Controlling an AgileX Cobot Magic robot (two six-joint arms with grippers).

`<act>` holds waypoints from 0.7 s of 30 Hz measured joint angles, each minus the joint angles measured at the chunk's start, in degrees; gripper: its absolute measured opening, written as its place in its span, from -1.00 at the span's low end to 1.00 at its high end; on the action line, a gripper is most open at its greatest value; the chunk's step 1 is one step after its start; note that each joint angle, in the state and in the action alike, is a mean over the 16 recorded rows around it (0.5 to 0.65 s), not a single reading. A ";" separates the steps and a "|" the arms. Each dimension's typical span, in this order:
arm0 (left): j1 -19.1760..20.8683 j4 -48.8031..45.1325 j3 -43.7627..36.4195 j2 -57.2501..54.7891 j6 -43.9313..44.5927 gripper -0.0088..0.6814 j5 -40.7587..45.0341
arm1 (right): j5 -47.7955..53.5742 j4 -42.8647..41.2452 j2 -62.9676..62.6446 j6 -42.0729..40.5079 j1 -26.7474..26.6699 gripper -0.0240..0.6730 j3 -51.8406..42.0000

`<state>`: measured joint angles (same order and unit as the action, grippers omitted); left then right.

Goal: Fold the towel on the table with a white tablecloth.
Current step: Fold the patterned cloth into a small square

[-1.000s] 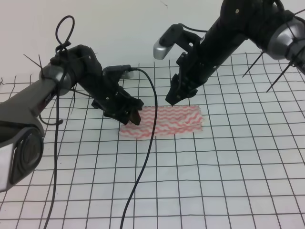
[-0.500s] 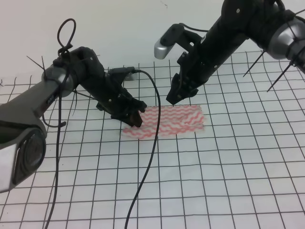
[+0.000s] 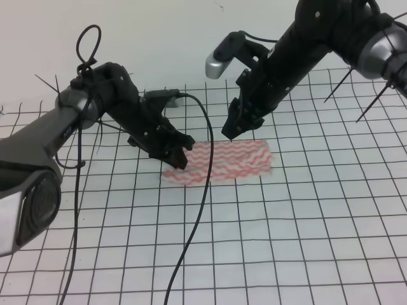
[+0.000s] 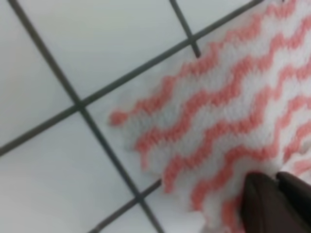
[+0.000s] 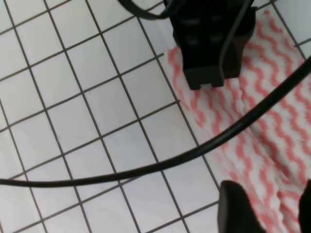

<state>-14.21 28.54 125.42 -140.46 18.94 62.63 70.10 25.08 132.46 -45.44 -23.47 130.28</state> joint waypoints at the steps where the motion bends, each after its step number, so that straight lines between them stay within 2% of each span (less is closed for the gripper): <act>1: 0.01 -0.14 0.21 0.04 -0.01 -0.97 0.02 | 0.00 0.00 -0.01 0.00 0.00 -0.12 0.00; 14: 0.02 -1.98 3.67 0.32 -0.42 -0.95 0.25 | 0.00 0.00 -0.01 0.00 0.00 -0.12 0.00; 17: 0.02 -2.65 4.04 0.32 -0.54 -0.86 0.15 | 0.00 0.00 -0.01 0.00 0.00 -0.13 0.00; 21: 0.02 -3.62 4.13 0.32 -1.01 -0.58 -0.15 | 0.00 0.00 -0.01 0.00 0.00 -0.13 0.00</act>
<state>-14.19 24.92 129.55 -140.14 17.93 62.49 70.10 25.08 132.44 -45.44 -23.47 130.28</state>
